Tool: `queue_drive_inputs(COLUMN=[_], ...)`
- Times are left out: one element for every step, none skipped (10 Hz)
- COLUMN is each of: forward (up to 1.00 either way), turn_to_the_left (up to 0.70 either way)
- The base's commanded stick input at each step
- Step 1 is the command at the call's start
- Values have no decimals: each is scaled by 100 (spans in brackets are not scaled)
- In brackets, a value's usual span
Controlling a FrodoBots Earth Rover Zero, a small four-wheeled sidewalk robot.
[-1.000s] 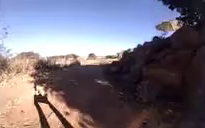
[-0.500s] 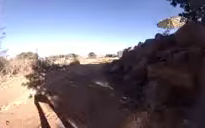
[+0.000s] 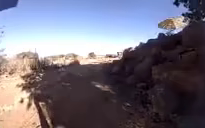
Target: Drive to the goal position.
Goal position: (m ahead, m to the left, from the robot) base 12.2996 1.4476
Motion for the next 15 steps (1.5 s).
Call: queue_drive_inputs(forward=[50, 50, 50, 50, 50, 50, 50, 50, 50, 50, 50, 50, 50, 50, 50], turn_to_the_left=[0, 0, 0, 0, 0, 10, 36, 48, 43, 36, 0, 0, 0, 0, 0])
